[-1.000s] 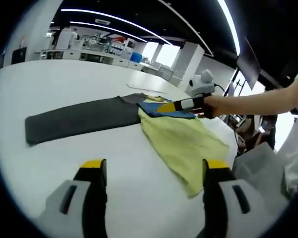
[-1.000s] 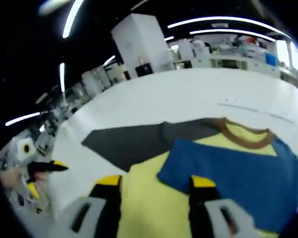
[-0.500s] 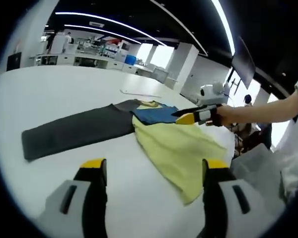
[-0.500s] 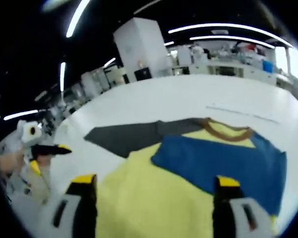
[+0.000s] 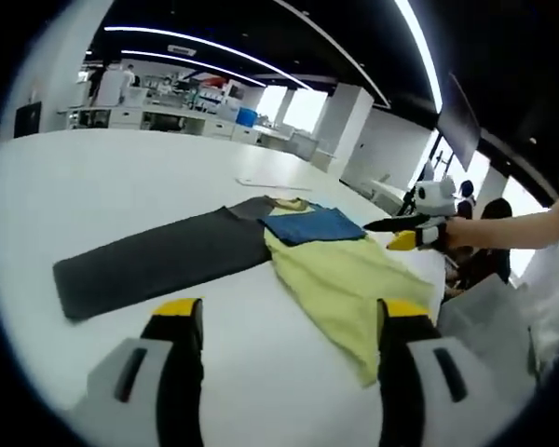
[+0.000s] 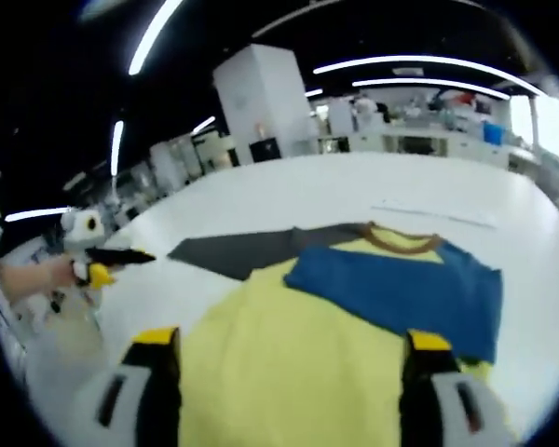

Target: Fold the garment on the visible template until the final outline fits inside the template.

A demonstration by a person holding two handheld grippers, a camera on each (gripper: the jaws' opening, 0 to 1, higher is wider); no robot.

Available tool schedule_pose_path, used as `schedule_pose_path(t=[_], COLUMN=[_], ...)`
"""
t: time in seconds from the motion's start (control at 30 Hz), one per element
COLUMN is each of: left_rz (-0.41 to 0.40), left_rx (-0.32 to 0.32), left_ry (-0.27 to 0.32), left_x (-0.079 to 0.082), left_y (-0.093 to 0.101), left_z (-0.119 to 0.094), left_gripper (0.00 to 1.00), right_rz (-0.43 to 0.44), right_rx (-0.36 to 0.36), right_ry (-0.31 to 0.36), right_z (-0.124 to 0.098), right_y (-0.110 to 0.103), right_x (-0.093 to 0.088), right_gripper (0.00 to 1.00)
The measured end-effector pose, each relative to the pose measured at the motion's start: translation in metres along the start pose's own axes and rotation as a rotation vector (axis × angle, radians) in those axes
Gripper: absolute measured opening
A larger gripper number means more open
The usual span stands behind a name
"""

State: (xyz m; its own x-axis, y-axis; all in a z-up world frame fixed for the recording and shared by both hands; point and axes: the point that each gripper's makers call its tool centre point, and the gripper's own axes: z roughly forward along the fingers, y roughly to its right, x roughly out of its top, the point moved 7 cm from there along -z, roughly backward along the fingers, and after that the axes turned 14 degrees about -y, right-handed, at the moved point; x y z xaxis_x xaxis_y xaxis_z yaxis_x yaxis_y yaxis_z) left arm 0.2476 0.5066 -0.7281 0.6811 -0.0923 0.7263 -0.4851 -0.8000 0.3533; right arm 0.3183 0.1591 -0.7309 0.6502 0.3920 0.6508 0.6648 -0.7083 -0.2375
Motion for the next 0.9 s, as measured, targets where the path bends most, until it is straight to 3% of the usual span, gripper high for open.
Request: schedule_pose_path(t=[0.13, 0.33, 0.5, 0.57, 0.67, 0.9], left_rz=[-0.028, -0.047, -0.142, -0.125, -0.164, -0.243], left_rx=[0.039, 0.121, 0.281, 0.330, 0.434, 0.496], left_ry=[0.025, 0.012, 0.053, 0.043, 0.027, 0.044], left_x=[0.003, -0.003, -0.013, -0.016, -0.025, -0.035], left_y=[-0.018, -0.045, -0.081, -0.090, -0.102, -0.129], left_z=[-0.005, -0.004, -0.006, -0.008, -0.011, -0.012], left_gripper=[0.73, 0.72, 0.70, 0.69, 0.69, 0.65], right_rz=[0.001, 0.011, 0.031, 0.035, 0.051, 0.092], right_rx=[-0.017, -0.043, -0.045, -0.045, -0.052, -0.088], right_ry=[-0.001, 0.018, 0.038, 0.041, 0.047, 0.055], right_z=[-0.016, -0.035, -0.048, -0.051, -0.059, -0.072], right_y=[0.003, 0.003, 0.001, 0.000, -0.001, 0.007], right_x=[-0.011, -0.018, -0.025, -0.029, -0.037, -0.054], right_gripper=[0.99, 0.99, 0.99, 0.99, 0.99, 0.99])
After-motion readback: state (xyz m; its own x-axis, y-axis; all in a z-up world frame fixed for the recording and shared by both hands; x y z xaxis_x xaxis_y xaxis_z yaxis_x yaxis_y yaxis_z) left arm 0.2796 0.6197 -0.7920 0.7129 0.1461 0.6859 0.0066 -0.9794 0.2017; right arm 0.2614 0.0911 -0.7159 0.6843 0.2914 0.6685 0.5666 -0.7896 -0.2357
